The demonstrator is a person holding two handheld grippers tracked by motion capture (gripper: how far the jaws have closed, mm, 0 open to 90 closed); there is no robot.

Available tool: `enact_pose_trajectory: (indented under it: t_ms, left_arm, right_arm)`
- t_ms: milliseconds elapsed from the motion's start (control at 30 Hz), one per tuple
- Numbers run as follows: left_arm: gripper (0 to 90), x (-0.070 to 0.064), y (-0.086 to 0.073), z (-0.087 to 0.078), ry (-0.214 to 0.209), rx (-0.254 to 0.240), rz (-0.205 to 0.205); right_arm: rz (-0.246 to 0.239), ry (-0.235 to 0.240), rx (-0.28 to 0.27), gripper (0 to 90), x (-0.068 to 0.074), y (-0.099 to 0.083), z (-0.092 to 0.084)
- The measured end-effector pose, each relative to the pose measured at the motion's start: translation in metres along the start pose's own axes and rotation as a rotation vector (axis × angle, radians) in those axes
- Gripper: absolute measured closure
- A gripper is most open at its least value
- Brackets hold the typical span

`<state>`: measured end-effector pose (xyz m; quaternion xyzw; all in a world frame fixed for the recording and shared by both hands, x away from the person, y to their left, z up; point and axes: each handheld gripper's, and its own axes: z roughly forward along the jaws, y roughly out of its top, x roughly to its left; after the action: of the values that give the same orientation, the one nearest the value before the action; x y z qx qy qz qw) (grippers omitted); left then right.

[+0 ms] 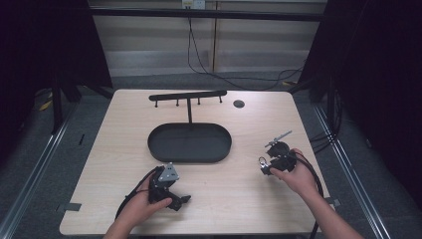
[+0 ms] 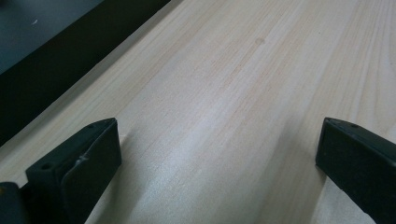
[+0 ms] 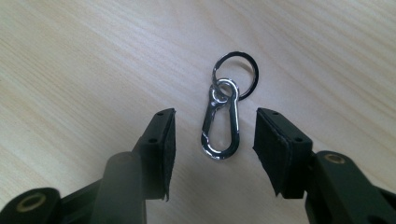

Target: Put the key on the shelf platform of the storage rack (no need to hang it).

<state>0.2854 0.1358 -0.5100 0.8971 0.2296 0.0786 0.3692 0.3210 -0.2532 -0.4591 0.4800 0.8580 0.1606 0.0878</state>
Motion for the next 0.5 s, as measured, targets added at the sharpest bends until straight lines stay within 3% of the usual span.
enact_pose_trajectory:
  t_ms: [500]
  left_arm:
    - [0.0,0.000,0.000,0.000,0.001,0.000,0.000]
  right_arm:
    - [-0.042,-0.023,0.115,53.5,-0.005,0.020,0.009]
